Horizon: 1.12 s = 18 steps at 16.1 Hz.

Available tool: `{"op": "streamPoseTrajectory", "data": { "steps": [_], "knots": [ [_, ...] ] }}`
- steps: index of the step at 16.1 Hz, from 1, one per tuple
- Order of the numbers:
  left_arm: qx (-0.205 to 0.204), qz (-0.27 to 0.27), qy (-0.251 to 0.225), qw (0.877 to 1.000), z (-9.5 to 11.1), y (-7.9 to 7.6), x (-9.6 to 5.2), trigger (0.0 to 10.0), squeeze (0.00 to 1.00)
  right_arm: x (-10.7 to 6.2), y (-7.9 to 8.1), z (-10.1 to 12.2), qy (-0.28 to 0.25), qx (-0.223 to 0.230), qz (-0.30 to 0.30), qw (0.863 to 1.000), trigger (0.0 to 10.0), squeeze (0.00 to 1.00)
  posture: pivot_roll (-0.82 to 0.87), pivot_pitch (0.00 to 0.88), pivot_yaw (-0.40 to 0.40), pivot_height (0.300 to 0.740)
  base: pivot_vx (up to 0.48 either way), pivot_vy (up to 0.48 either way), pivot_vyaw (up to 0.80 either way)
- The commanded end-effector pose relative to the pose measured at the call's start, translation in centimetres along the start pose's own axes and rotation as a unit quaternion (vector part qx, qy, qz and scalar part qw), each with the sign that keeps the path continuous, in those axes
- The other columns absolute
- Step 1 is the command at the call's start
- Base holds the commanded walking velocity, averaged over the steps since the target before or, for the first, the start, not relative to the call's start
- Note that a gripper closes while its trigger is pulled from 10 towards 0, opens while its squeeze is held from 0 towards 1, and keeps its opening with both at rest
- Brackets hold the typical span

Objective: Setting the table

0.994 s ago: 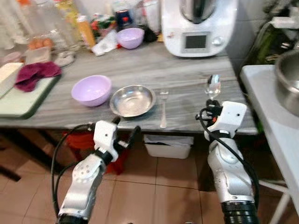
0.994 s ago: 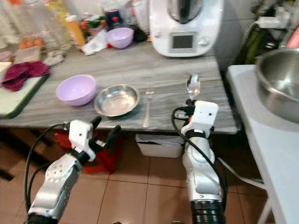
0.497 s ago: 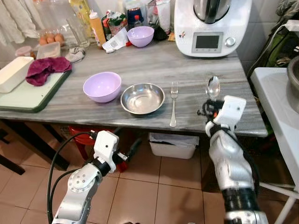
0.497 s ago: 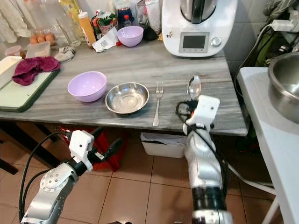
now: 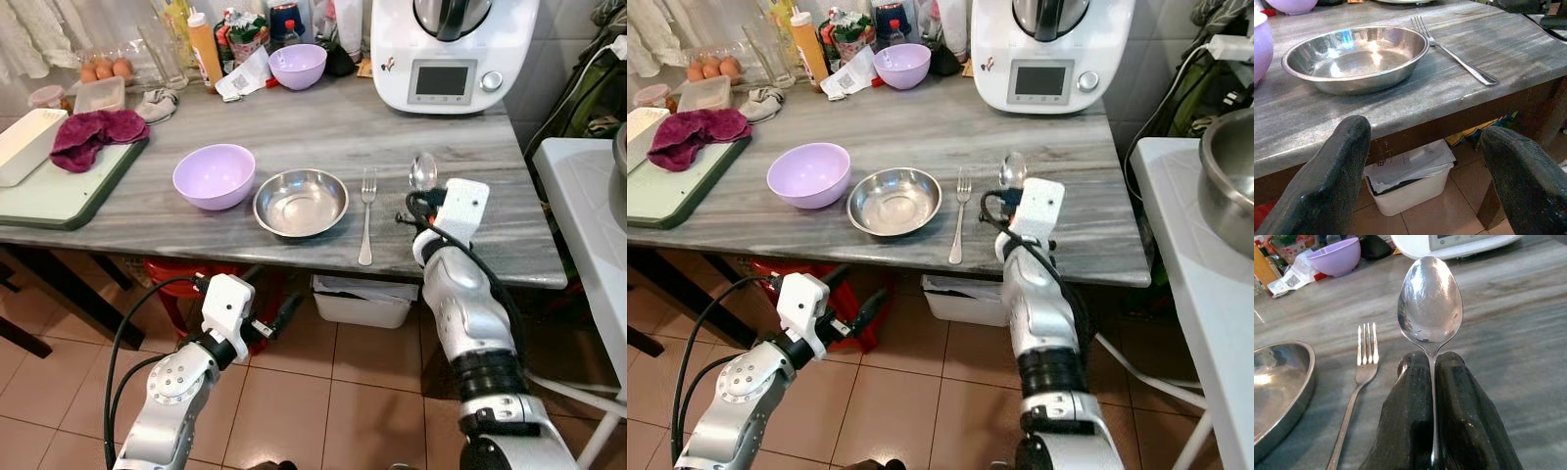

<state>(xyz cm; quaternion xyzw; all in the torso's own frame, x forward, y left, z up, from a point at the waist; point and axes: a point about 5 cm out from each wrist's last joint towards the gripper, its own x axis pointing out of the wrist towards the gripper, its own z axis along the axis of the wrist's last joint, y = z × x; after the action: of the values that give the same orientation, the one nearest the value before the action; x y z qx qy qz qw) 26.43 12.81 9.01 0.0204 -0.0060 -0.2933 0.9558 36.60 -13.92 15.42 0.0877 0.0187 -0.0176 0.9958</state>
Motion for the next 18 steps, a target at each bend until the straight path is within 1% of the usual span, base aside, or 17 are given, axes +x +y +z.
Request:
{"op": "streamPoseTrajectory", "data": {
  "steps": [1, 4, 7, 14, 18],
  "knots": [
    [0.004, -0.001, 0.002, 1.000, 0.0, 0.0, -0.2, 10.0, 0.00, 0.2, 0.3, -0.3, 0.009, 0.006, 0.007, 1.000, 10.0, 0.00, -0.09, 0.138, 0.084, 0.740, 0.000, 0.000, 0.00],
    [0.003, -0.005, 0.000, 1.000, 0.2, -0.2, 0.0, 10.0, 0.00, 0.8, 0.6, -1.1, 0.035, 0.010, 0.009, 0.999, 10.0, 0.00, -0.09, 0.140, 0.088, 0.740, 0.000, 0.000, 0.00],
    [0.003, -0.007, -0.001, 1.000, 0.3, -0.3, 0.1, 10.0, 0.00, 1.2, 0.5, -1.4, 0.047, 0.014, 0.008, 0.999, 10.0, 0.00, -0.09, 0.139, 0.092, 0.740, 0.000, 0.000, 0.00],
    [0.000, -0.018, -0.009, 1.000, 0.6, -0.6, 0.4, 10.0, 0.00, 2.1, 0.8, -1.2, 0.054, 0.010, 0.010, 0.998, 10.0, 0.00, -0.09, 0.139, 0.091, 0.740, 0.000, 0.000, 0.00],
    [-0.012, -0.031, -0.030, 0.999, 1.4, -0.9, 1.0, 10.0, 0.00, 2.3, 1.0, -1.4, 0.060, 0.012, 0.013, 0.998, 10.0, 0.00, -0.09, 0.139, 0.090, 0.740, 0.000, 0.000, 0.00]
  ]
}}
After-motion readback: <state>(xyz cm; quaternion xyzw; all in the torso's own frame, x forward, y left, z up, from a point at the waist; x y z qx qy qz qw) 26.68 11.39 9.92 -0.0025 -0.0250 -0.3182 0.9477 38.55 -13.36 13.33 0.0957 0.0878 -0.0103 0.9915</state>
